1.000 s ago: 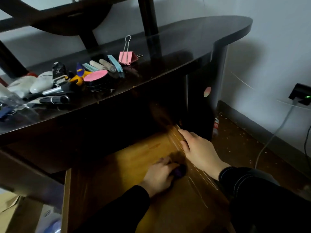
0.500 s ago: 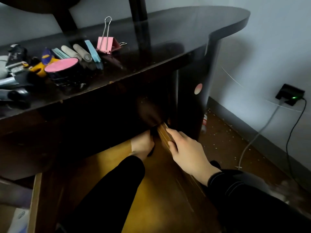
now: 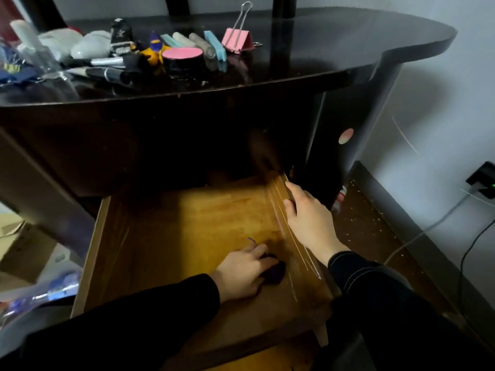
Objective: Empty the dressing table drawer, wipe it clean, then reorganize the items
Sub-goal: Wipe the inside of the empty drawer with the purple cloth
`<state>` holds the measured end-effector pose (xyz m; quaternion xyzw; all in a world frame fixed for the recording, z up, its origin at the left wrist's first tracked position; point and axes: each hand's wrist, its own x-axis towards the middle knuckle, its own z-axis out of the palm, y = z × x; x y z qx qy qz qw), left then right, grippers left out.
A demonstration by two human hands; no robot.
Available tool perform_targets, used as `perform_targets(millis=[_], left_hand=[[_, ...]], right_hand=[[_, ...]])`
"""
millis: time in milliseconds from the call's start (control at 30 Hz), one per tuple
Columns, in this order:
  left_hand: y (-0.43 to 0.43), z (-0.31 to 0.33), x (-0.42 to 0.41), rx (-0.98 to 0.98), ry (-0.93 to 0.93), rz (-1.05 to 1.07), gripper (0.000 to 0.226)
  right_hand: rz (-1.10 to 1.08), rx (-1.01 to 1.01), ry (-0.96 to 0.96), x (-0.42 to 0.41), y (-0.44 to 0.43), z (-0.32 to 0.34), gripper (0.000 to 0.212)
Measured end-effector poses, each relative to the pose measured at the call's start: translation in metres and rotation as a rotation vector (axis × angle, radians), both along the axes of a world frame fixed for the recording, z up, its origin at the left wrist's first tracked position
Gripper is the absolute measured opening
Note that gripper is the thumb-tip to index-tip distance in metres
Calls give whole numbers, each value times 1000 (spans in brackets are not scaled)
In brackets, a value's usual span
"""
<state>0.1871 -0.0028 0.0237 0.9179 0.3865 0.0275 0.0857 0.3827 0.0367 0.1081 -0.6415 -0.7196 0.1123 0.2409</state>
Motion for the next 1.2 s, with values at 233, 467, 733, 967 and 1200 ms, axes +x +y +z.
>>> perform_targets(millis=[233,467,733,967,1200], left_hand=[[80,9,-11,26,-29,331,43],[127,2,24,59,-107,644,40],[40,11,47,5,1,245,36],[-10,27,39,-61,174,-78,44],[65,34,3,-36,93,278,42]], right_hand=[[-6,42,-10,2,7,-9,48],[-17,54,-36,4,12,-12,47],[-12,43,-66,3,8,-6,47],[-9,5,-122,-2,-2,6,49],[3,29,-76,-1,2,0,49]])
